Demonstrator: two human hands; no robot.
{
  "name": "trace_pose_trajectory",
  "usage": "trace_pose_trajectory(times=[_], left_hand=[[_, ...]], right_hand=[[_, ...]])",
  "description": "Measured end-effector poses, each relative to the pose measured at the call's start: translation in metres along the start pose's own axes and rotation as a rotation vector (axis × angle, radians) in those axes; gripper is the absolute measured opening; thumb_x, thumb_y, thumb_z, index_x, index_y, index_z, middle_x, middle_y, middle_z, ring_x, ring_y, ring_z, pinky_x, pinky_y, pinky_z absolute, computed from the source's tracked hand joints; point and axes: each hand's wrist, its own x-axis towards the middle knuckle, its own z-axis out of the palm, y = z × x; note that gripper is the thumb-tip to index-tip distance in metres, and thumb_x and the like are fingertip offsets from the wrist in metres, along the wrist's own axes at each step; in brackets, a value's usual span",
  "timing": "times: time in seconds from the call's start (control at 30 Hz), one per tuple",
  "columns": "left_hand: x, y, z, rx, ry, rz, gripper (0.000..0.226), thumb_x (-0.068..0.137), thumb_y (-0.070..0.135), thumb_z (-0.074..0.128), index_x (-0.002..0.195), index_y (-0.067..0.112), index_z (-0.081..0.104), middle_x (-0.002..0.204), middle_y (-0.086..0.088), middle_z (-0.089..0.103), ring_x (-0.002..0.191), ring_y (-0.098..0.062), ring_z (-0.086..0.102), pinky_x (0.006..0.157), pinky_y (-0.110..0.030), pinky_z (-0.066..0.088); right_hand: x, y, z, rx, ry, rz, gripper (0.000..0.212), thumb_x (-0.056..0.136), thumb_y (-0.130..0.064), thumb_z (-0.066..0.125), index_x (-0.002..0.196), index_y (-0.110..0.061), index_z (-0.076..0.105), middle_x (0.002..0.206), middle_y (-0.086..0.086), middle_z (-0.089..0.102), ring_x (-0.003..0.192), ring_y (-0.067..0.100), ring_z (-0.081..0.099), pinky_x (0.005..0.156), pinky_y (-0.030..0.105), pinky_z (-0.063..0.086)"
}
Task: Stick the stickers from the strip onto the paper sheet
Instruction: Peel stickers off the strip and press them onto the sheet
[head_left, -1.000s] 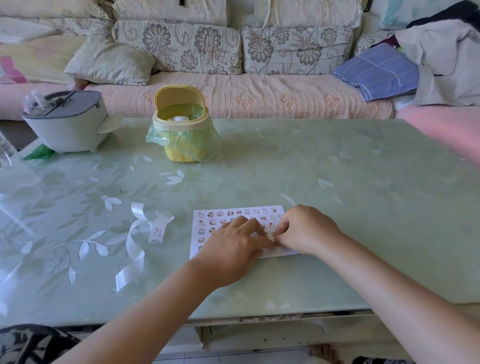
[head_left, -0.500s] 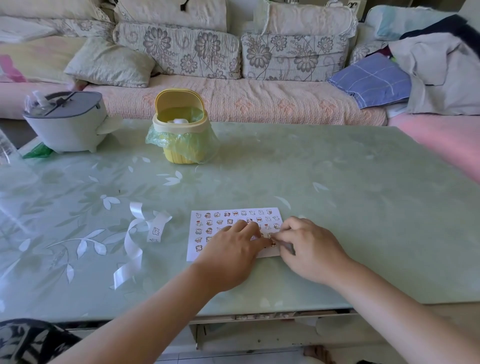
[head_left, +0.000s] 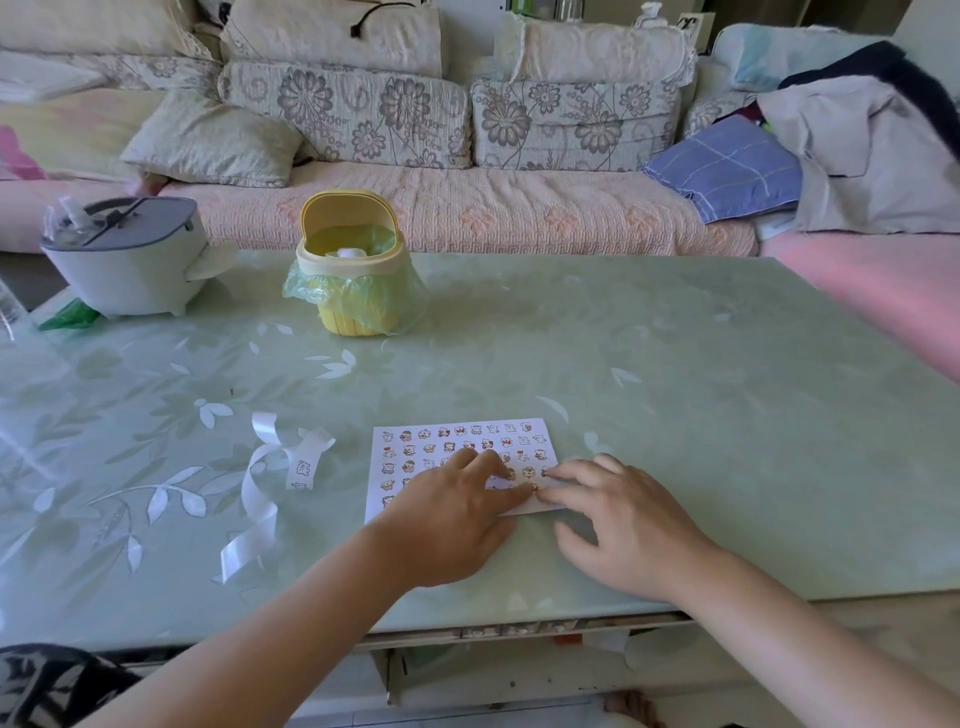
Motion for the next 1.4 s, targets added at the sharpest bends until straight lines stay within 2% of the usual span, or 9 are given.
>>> trace_pose_trajectory(times=[0.13, 0.3, 0.5, 0.6, 0.83, 1.03, 1.13, 1.3, 1.4], left_hand=[[-0.004, -0.005, 0.003, -0.065, 0.026, 0.047, 0.045, 0.096, 0.05, 0.031, 0.138, 0.048, 0.047, 0.131, -0.001, 0.051, 0.115, -0.025, 0.05, 0.077, -0.044, 0.056], [-0.008, -0.003, 0.004, -0.154, 0.028, -0.015, 0.046, 0.094, 0.053, 0.03, 0.139, 0.053, 0.039, 0.138, 0.007, 0.044, 0.125, -0.018, 0.041, 0.086, -0.04, 0.052], [-0.006, -0.003, 0.003, -0.235, 0.06, -0.044, 0.043, 0.093, 0.053, 0.036, 0.129, 0.037, 0.053, 0.135, 0.011, 0.046, 0.125, -0.012, 0.04, 0.094, -0.033, 0.045], [-0.006, -0.007, 0.002, -0.33, 0.123, -0.053, 0.041, 0.093, 0.045, 0.038, 0.121, 0.025, 0.06, 0.123, 0.009, 0.055, 0.118, -0.012, 0.045, 0.098, -0.032, 0.042], [-0.017, -0.031, -0.018, -0.282, 0.33, -0.184, 0.014, 0.092, 0.025, 0.057, 0.104, 0.026, 0.064, 0.096, 0.011, 0.06, 0.09, -0.012, 0.049, 0.073, -0.025, 0.039], [-0.047, -0.066, -0.044, -0.217, 0.432, -0.366, 0.005, 0.09, 0.02, 0.06, 0.089, 0.024, 0.062, 0.082, 0.013, 0.055, 0.081, -0.009, 0.049, 0.057, -0.02, 0.039], [-0.065, -0.084, -0.054, -0.177, 0.483, -0.459, 0.008, 0.088, 0.013, 0.058, 0.089, 0.021, 0.059, 0.082, 0.011, 0.053, 0.079, -0.011, 0.048, 0.06, -0.027, 0.042], [-0.093, -0.109, -0.064, -0.155, 0.376, -0.603, 0.021, 0.082, 0.006, 0.057, 0.101, 0.017, 0.058, 0.093, 0.007, 0.054, 0.092, -0.014, 0.048, 0.072, -0.023, 0.031], [-0.103, -0.114, -0.066, -0.193, 0.272, -0.652, 0.022, 0.085, 0.018, 0.056, 0.106, 0.021, 0.056, 0.099, 0.01, 0.054, 0.099, -0.011, 0.046, 0.074, -0.021, 0.031]], right_hand=[[0.003, -0.003, 0.002, -0.049, -0.027, -0.002, 0.051, 0.085, -0.051, 0.042, 0.127, -0.032, 0.063, 0.122, -0.013, 0.057, 0.11, 0.015, 0.051, 0.087, 0.034, 0.049], [0.006, 0.0, 0.004, -0.066, 0.009, -0.034, 0.04, 0.081, -0.045, 0.048, 0.111, -0.036, 0.073, 0.109, -0.007, 0.062, 0.095, 0.019, 0.057, 0.073, 0.035, 0.053], [0.016, -0.004, -0.002, 0.001, 0.079, -0.022, 0.03, 0.081, -0.043, 0.047, 0.078, -0.035, 0.076, 0.1, -0.011, 0.063, 0.085, 0.018, 0.063, 0.068, 0.03, 0.046], [0.027, -0.011, -0.006, 0.049, 0.094, 0.007, 0.033, 0.083, -0.044, 0.046, 0.09, -0.034, 0.077, 0.096, -0.013, 0.062, 0.084, 0.015, 0.063, 0.071, 0.028, 0.046], [0.059, -0.044, -0.014, 0.216, 0.002, 0.078, 0.023, 0.094, -0.032, 0.054, 0.11, -0.035, 0.07, 0.113, -0.016, 0.06, 0.097, 0.01, 0.057, 0.079, 0.025, 0.041], [0.09, -0.086, -0.012, 0.516, -0.078, 0.147, 0.017, 0.093, -0.028, 0.059, 0.1, -0.032, 0.074, 0.099, -0.022, 0.067, 0.085, 0.003, 0.06, 0.081, 0.025, 0.049], [0.106, -0.106, -0.008, 0.624, -0.12, 0.18, 0.012, 0.091, -0.03, 0.062, 0.091, -0.029, 0.074, 0.09, -0.018, 0.071, 0.083, 0.001, 0.063, 0.079, 0.025, 0.052], [0.125, -0.139, 0.003, 0.754, -0.209, 0.269, 0.02, 0.09, -0.028, 0.059, 0.082, -0.013, 0.071, 0.083, 0.002, 0.074, 0.054, 0.008, 0.058, 0.07, 0.028, 0.05], [0.134, -0.155, 0.013, 0.769, -0.276, 0.364, 0.027, 0.088, -0.036, 0.058, 0.085, -0.011, 0.069, 0.089, 0.009, 0.076, 0.055, 0.013, 0.061, 0.059, 0.026, 0.045]])
